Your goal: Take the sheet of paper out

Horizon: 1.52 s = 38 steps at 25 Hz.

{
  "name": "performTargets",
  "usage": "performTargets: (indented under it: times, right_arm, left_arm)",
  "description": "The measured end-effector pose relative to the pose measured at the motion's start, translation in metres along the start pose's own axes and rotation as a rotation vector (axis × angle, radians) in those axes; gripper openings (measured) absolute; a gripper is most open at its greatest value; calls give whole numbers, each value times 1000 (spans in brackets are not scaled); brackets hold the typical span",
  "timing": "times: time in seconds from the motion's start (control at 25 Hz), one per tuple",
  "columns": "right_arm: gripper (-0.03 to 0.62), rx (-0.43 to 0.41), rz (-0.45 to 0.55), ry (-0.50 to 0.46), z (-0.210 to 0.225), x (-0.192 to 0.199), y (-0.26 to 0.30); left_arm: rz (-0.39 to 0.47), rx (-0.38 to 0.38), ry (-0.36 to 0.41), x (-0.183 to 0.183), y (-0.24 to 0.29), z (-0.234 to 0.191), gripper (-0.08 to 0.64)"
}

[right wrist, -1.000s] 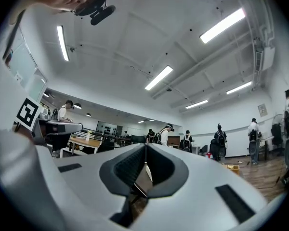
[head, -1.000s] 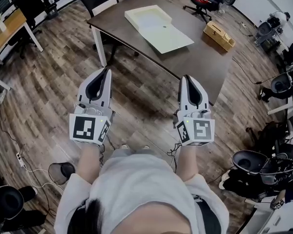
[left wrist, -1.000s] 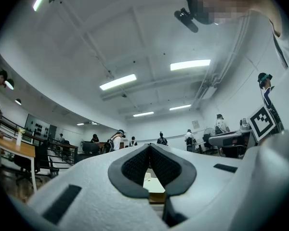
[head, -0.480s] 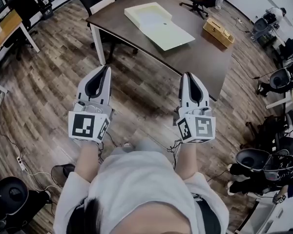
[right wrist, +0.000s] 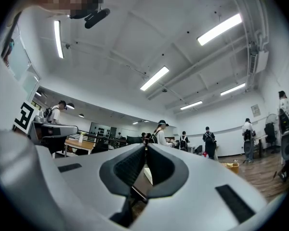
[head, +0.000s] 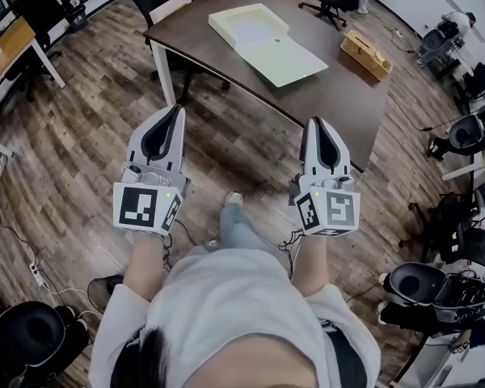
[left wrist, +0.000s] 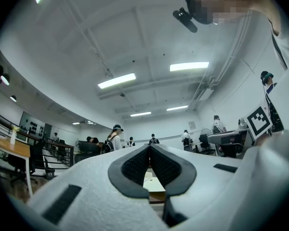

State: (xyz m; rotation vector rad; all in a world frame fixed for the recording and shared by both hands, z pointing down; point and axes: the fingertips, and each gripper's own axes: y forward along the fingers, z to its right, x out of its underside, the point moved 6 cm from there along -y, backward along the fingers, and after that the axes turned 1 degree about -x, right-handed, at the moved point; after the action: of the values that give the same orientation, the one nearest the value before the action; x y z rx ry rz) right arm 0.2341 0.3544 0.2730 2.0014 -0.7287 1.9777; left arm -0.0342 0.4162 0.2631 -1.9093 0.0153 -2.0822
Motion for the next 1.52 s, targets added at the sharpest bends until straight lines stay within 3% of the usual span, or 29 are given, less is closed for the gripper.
performTargets:
  times: [0.8, 1.52]
  right_arm:
    - [20, -69, -9, 17, 66, 33, 173]
    - [20, -122, 3, 46, 142, 60, 279]
  left_arm:
    - [-11, -44, -3, 41, 158, -57, 9]
    - [3, -39, 21, 68, 284, -57, 9]
